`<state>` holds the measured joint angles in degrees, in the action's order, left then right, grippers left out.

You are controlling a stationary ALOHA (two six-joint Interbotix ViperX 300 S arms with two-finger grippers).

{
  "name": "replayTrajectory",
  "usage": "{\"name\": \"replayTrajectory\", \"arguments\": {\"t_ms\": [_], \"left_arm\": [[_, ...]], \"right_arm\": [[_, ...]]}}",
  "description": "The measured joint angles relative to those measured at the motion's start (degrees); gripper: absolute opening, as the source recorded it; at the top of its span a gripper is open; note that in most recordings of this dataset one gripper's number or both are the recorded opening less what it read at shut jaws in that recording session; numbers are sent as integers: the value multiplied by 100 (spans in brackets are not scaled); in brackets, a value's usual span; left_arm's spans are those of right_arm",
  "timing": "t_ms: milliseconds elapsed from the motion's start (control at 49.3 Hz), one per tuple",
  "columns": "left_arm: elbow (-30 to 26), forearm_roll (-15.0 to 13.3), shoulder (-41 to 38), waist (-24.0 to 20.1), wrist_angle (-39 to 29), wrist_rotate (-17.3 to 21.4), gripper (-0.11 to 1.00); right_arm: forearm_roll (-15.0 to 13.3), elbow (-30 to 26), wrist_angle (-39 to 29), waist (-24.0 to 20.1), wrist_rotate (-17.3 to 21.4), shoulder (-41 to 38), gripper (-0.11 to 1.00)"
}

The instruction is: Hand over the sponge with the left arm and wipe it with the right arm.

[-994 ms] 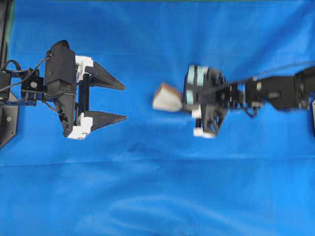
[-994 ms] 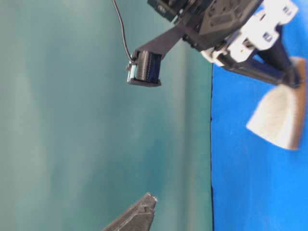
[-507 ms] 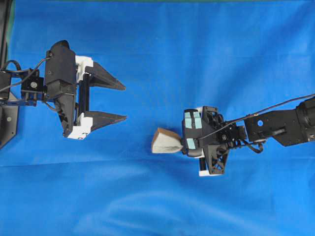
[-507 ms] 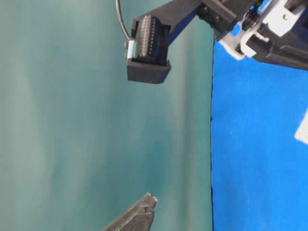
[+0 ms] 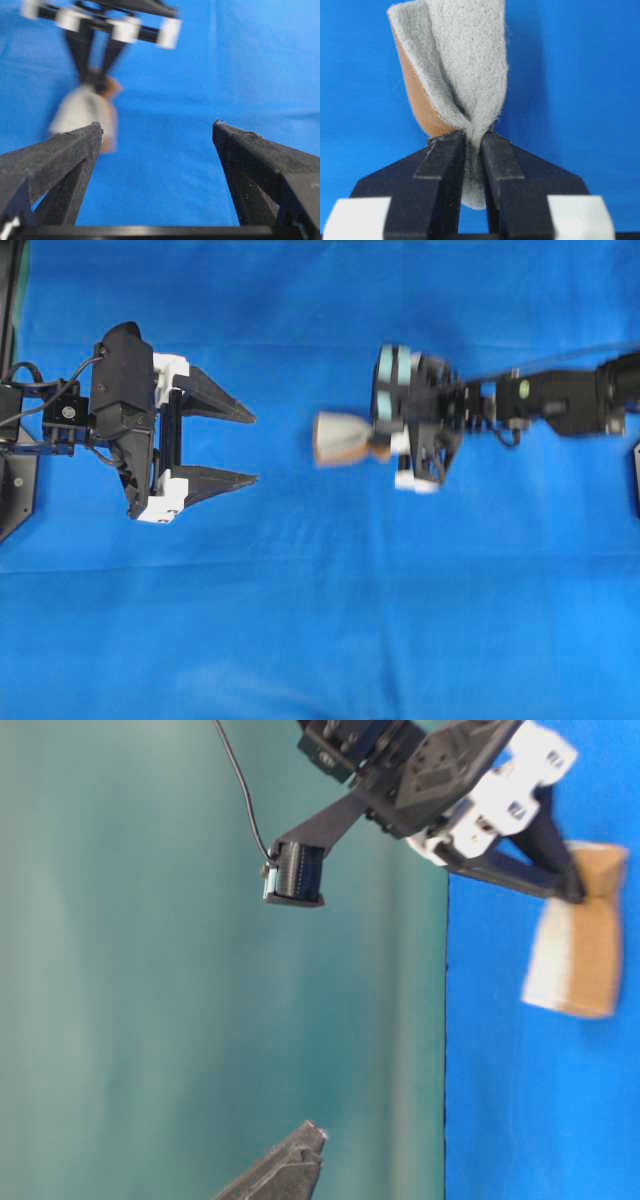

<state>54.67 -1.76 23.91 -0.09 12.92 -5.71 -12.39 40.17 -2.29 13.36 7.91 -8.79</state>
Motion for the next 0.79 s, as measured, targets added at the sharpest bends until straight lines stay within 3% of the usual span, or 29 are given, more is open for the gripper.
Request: {"name": "replayTrajectory", "arguments": {"t_ms": [162, 385, 507, 791], "left_arm": [[0, 0, 0, 0, 0, 0, 87], [0, -9, 0, 0, -9, 0, 87], [9, 0, 0, -9, -9, 0, 87], [0, 0, 0, 0, -9, 0, 87]], "right_arm": [[-149, -44, 0, 510, 9, 0, 17], [-176, -44, -9, 413, 79, 0, 17], [-88, -35, -26, 70, 132, 9, 17], [308, -62, -220, -1318, 431, 53, 16]]}}
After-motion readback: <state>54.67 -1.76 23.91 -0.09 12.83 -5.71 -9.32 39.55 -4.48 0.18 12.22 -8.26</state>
